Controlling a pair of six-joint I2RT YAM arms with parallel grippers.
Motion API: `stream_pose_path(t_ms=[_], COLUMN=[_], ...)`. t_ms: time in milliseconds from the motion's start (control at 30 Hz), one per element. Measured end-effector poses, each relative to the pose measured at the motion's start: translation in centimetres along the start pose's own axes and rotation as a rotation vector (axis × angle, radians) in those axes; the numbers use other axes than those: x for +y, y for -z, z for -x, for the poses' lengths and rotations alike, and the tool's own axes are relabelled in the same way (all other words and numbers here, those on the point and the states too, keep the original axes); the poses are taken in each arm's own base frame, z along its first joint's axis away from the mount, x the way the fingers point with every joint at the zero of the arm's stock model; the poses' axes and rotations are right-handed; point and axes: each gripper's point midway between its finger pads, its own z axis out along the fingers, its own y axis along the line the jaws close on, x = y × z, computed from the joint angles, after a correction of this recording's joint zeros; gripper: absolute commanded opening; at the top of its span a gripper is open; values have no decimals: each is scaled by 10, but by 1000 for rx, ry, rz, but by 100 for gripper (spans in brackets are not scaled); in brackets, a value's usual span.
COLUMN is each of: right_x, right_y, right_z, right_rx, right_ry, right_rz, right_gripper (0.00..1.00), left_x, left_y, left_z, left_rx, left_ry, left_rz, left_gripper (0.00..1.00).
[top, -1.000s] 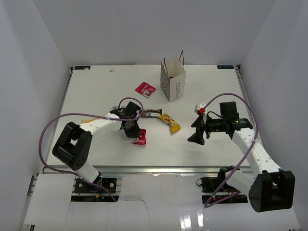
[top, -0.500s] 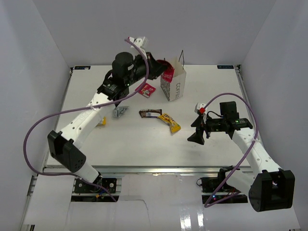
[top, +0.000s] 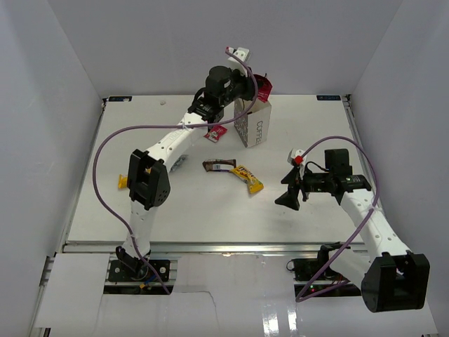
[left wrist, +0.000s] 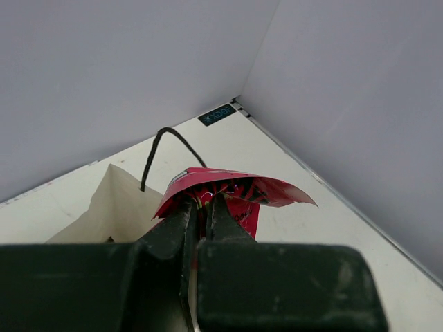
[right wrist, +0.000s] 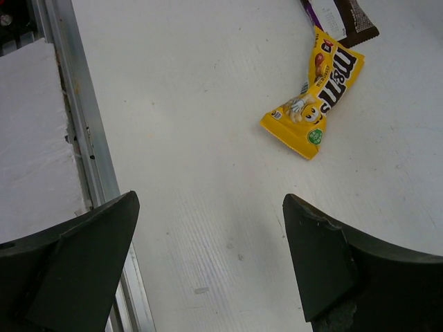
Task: Place the snacks into the paper bag
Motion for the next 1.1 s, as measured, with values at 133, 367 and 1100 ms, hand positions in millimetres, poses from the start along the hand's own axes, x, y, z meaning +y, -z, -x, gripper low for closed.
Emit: stream_pose_path(t_ms=[133,367,1100], right_x=[-1,-2,-43], right_y=[3,3,-78], right_z=[0,-1,-13], right_rx=[-10,-15,334], right_ry=[-6,-14,-48], right_rz=[-16,-26,-236], right_gripper=[90,90,90], left_x=[9,20,-48], left_y=[-4,-5,98], left_z=[-5,-14,84], left_rx=[-6,-14,-123], left_ry=[-48,-95,-63], left_rz=[28,63,-62], left_gripper=[4,57,91])
